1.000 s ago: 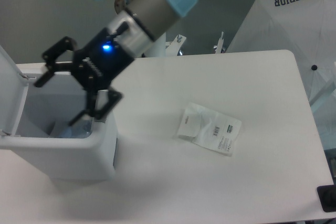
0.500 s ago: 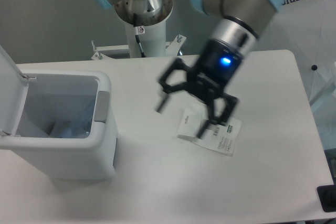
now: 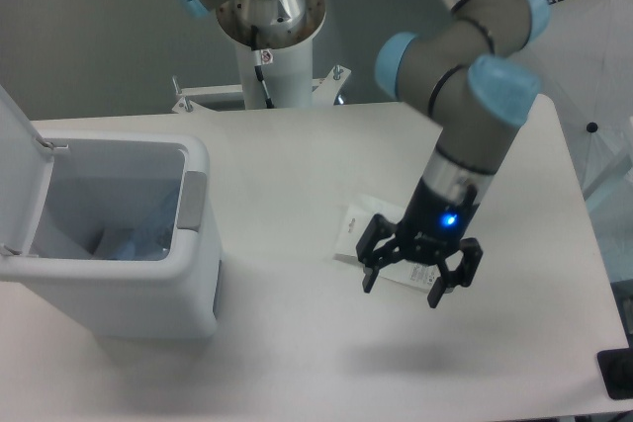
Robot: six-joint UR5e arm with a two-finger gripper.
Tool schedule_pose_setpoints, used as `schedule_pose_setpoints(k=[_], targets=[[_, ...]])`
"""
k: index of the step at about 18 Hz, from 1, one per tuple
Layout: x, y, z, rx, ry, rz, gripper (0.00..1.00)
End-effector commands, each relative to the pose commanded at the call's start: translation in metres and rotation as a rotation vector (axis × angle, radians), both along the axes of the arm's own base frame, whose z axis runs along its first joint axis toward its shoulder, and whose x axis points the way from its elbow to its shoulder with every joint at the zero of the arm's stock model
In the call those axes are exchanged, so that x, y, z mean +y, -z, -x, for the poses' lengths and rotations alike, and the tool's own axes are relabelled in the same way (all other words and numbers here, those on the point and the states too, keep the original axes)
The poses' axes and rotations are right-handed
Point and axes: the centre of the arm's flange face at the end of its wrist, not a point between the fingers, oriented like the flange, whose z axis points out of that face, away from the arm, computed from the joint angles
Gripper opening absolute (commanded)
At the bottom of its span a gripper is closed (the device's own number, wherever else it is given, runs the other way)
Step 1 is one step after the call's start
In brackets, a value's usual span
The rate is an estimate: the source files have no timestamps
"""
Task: Place the trash in the trash can
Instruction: 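Move the open gripper over the white barcode bag and lower it, then pinch the edge of the white bag and lift it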
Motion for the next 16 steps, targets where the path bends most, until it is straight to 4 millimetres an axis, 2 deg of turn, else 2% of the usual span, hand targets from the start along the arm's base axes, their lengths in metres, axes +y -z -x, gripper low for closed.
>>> schedule_pose_setpoints(k=[2,5,10,16], targets=[[-0.013,0.034,-0.015,0.012,0.108,0.058,0.97],[-0.022,0.060,-0.026,0.045,0.193,0.172,0.97],[-0.023,0.068,-0.031,0.033,0.281,0.224,0.97],[-0.041,0.091,-0.054,0.014,0.375,0.276,0.95]])
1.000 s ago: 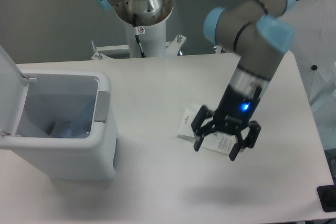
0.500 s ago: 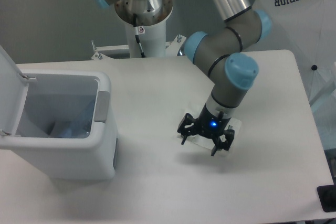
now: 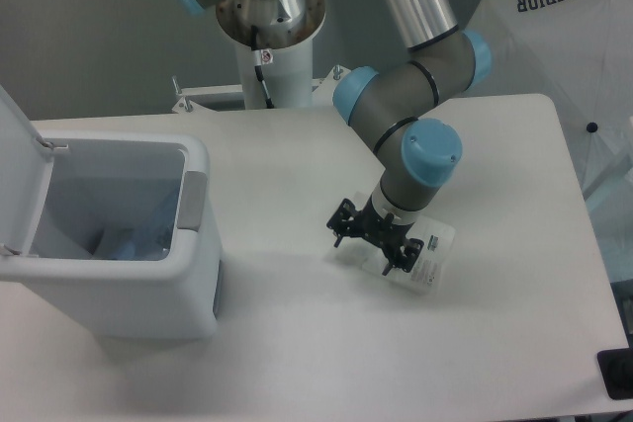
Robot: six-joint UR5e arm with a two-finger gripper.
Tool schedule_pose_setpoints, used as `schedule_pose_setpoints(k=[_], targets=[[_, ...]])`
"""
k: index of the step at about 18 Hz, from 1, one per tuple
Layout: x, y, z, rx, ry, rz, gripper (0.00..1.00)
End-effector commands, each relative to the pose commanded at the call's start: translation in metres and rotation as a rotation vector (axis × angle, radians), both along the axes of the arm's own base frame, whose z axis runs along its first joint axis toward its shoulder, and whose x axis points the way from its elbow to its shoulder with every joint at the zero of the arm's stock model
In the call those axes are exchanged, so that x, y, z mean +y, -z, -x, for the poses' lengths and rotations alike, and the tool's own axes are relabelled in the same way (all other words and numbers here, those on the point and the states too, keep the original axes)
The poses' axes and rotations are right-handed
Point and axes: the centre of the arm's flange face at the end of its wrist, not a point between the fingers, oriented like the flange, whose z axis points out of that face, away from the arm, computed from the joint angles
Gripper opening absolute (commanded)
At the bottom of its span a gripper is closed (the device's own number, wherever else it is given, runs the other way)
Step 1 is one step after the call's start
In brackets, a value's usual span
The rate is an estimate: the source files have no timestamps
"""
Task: Place the trash in the trash can
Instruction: 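Pinch the edge of the white bag and lift it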
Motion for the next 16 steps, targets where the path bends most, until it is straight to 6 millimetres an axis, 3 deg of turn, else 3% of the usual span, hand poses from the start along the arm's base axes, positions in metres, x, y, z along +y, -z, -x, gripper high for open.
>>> schedule_pose_setpoints(k=[4,6,9,11,12,16], targets=[[-0.007,0.008,-0.009,-0.013,0.035,0.010,0.85],[-0.007,0.008,-0.011,-0.029,0.038,0.019,0.73],[-0.012,0.000,-0.010,-0.055,0.033,0.032,0.41],[-0.012,-0.007,-0.011,-0.044,0.033,0.026,0.08],[-0.011,-0.009,-0.010,-0.042,0.033,0.023,0.00],[-0.013,-0.024,-0.003,-0.020,0.023,0.006,0.00]])
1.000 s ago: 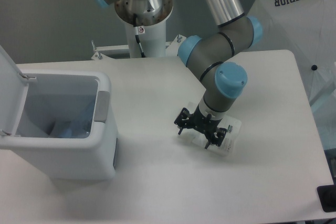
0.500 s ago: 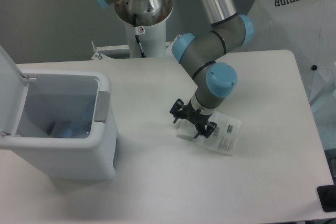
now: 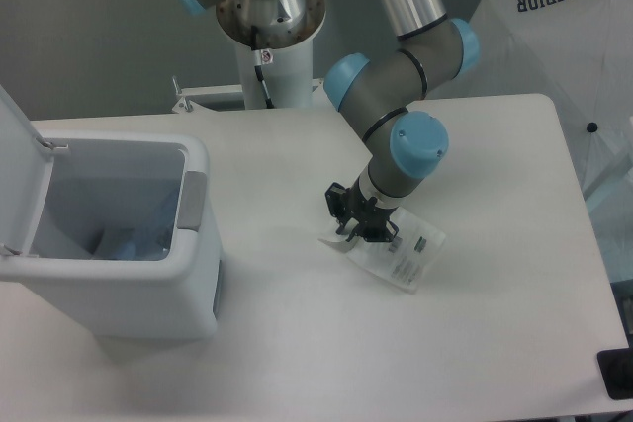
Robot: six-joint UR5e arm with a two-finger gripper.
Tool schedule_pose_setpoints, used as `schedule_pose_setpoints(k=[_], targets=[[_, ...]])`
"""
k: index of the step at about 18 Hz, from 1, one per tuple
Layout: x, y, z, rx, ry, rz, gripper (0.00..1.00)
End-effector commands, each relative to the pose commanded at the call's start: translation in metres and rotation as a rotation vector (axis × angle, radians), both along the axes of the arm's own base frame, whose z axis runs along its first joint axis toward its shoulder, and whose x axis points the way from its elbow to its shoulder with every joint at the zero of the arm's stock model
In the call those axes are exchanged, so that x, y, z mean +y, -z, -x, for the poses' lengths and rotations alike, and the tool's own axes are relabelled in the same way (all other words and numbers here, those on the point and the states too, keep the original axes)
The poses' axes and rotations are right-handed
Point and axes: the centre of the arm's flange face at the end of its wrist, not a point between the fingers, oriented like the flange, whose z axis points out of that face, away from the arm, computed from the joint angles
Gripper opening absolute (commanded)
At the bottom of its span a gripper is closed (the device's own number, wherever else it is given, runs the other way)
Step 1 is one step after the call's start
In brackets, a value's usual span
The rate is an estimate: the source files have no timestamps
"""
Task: Place the trash in the trash can
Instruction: 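Pinch the edge of the white bag and lift it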
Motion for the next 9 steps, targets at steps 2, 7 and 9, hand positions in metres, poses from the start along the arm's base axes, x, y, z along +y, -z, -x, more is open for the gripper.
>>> schedule_pose_setpoints(k=[2,7,9], targets=[[0.002,-0.005,0.001,0.000,0.000,-0.002,0.00],[0.022,-0.057,0.020,0.000,-0.024,-0.109,0.00],[0.030,-0.102,0.022,-0.027,-0.035,-0.180,0.00]])
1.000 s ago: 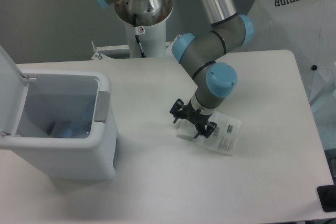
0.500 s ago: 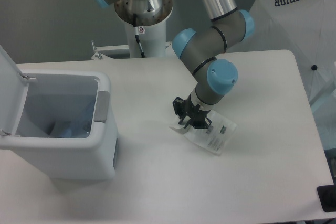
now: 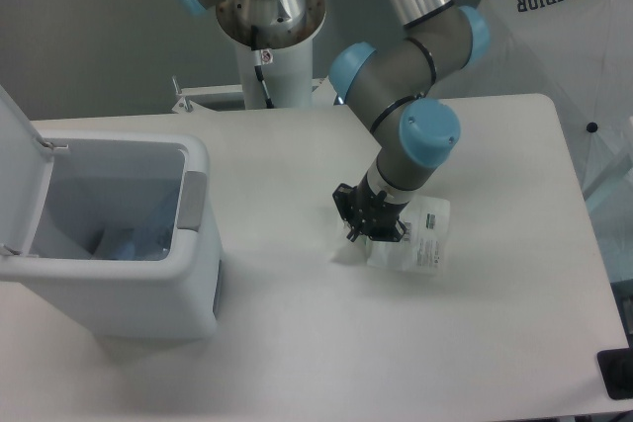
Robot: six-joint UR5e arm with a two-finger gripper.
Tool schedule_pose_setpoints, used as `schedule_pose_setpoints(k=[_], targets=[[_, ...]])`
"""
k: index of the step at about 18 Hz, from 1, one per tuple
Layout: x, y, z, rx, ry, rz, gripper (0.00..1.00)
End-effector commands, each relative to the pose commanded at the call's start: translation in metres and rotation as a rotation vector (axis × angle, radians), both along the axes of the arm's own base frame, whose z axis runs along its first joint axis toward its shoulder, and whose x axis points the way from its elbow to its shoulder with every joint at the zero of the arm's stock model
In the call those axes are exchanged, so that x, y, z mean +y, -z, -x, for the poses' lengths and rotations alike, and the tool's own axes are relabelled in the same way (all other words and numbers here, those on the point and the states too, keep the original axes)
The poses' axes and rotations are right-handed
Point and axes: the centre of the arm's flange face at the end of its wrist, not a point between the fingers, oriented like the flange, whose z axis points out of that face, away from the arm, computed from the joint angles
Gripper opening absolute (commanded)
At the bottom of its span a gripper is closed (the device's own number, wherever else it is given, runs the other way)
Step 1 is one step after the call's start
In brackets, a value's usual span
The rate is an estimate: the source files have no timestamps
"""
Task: Place the trash in the trash can
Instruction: 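Pinch the edge of the white bag and lift it, then carry the bag over the bin and open the gripper to drop it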
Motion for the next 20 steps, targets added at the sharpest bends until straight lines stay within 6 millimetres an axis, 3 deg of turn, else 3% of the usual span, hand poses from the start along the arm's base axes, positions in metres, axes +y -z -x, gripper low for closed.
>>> schedule_pose_setpoints(k=[4,8,17,20], targets=[[0.020,-0.078,0.011,-0.038,-0.076,-0.167,0.00],[0.037,-0.136,0.009,-0.085,-0.159,-0.303,0.00],[0.052,-0.227,-0.006,-0.237,-0.261,-0.524,0.00],[0.053,-0.258,-0.027,-0.258,-0.268,-0.561,0.00]])
